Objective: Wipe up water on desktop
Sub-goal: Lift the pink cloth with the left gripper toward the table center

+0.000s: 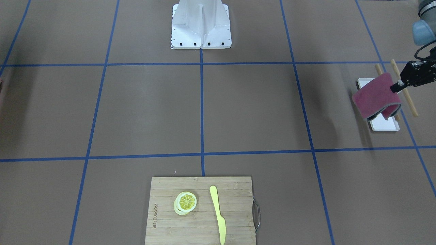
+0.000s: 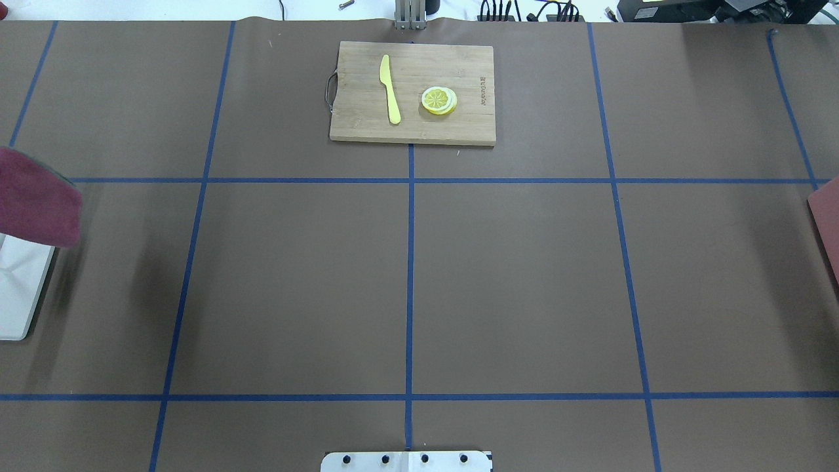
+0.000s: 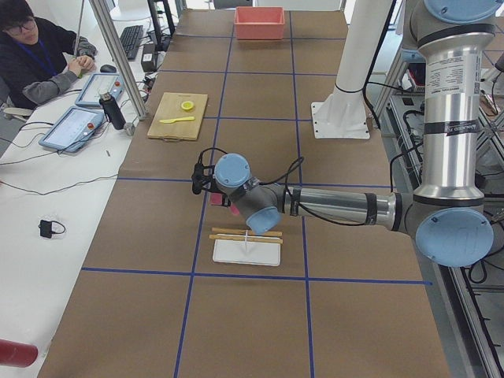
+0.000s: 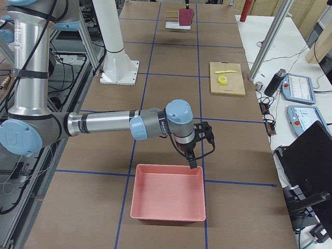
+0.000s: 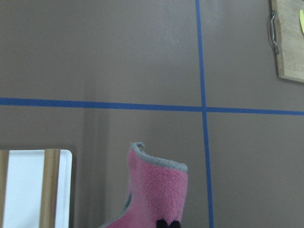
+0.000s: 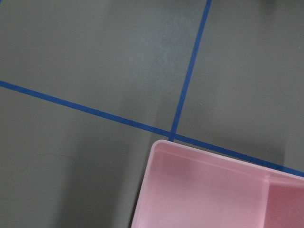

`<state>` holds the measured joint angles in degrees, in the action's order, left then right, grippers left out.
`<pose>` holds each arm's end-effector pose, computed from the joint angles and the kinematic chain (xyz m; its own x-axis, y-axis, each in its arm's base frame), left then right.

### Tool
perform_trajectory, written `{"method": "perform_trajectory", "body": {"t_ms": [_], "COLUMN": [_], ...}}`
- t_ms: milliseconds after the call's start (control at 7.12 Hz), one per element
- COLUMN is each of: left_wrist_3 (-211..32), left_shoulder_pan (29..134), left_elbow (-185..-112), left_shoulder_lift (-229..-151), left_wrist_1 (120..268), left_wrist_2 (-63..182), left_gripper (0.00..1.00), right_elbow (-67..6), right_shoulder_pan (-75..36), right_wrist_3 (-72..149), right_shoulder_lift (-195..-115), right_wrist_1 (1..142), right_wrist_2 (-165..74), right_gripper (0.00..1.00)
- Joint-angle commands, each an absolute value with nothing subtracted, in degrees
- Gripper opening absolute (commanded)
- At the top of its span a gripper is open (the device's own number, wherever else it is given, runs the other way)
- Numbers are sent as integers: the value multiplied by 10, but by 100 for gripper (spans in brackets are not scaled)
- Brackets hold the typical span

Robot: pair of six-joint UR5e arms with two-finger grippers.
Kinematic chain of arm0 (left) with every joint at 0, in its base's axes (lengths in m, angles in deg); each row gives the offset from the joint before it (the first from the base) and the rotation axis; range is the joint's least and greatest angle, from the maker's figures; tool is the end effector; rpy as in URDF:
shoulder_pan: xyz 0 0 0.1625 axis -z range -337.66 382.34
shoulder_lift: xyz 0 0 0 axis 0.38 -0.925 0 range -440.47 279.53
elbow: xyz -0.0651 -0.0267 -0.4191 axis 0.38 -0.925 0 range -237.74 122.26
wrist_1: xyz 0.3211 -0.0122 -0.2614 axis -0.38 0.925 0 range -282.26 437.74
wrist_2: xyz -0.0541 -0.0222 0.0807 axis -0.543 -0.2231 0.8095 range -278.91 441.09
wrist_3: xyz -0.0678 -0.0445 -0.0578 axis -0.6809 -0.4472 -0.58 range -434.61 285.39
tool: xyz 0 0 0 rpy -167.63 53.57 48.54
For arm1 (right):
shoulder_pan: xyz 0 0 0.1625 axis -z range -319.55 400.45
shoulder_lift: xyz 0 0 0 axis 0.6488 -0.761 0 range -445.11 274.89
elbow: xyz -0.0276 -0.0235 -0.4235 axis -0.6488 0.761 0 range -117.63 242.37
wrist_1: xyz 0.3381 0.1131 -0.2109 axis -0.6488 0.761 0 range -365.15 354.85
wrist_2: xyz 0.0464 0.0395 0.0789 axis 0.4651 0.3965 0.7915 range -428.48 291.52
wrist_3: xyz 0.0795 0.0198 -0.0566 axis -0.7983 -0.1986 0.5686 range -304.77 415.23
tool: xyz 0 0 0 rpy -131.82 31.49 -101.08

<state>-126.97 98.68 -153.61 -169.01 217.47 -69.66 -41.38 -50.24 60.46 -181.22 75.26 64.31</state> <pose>0.0678 -0.4754 0.5048 0.2975 0.0393 -0.9539 0.1594 0.9831 0.0902 0.0712 -0.4595 0.5733 0.7342 -0.2785 0.6192 0.0556 0.9336 0.3540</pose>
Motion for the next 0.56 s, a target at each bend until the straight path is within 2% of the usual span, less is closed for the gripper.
{"method": "perform_trajectory", "body": {"t_ms": [0,421], "left_wrist_3": [-1341,-1427], "left_shoulder_pan": [958,881], "left_elbow": [-1539,-1556], "left_shoulder_lift": [-1748,-1808], "left_wrist_1": [2175,2176], "left_wrist_2": [-693,-640], "left_gripper": [0,0], "right_elbow": [-449,-505], "right_shoulder_pan": [-484,-399], "right_wrist_3": [535,330], "right_shoulder_lift": [-1810,-1792], "right_wrist_1": [752,715], "right_wrist_2": [693,690], "right_gripper": [100,100]}}
